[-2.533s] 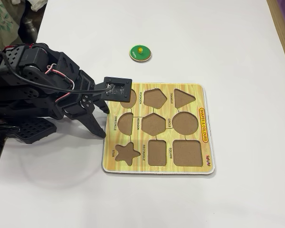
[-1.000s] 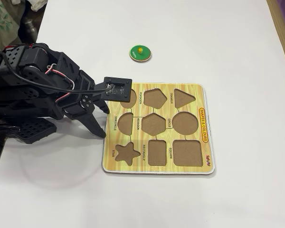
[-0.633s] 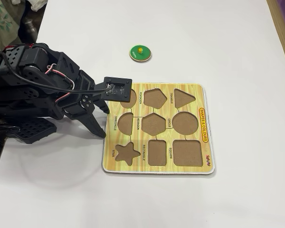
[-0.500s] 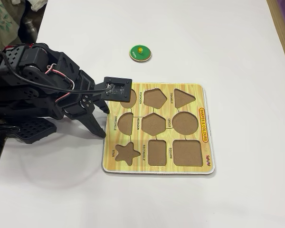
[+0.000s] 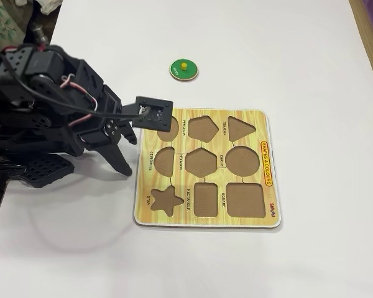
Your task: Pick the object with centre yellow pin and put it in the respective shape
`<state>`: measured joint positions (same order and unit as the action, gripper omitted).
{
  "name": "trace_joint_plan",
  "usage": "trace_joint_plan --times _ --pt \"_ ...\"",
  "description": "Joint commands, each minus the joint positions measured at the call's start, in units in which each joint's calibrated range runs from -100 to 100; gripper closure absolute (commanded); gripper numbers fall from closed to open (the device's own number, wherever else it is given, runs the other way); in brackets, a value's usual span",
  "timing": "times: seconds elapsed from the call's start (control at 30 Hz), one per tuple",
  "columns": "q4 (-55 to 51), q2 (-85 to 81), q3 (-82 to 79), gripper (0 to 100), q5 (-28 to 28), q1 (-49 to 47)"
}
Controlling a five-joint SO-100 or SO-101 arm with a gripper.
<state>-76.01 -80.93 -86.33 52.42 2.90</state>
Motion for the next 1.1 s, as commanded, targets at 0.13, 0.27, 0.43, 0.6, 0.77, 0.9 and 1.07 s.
trace_joint_plan --times 0.13,0.27,0.43,0.6,0.77,0.9,1.07 --pt "-0.14 17.5 20.23 75 -0.17 -1.44" --pt "-0.14 25.78 28.15 75 -0.17 -5.63" --pt "-0.14 38.33 38.31 75 0.41 -17.06" --pt "-0.14 49.8 47.66 75 0.41 -26.83" --pt "-0.14 56.24 51.71 75 0.41 -34.93" --pt "-0.14 59.42 55.31 75 0.41 -40.79" --pt "-0.22 67.04 62.23 75 0.41 -46.16"
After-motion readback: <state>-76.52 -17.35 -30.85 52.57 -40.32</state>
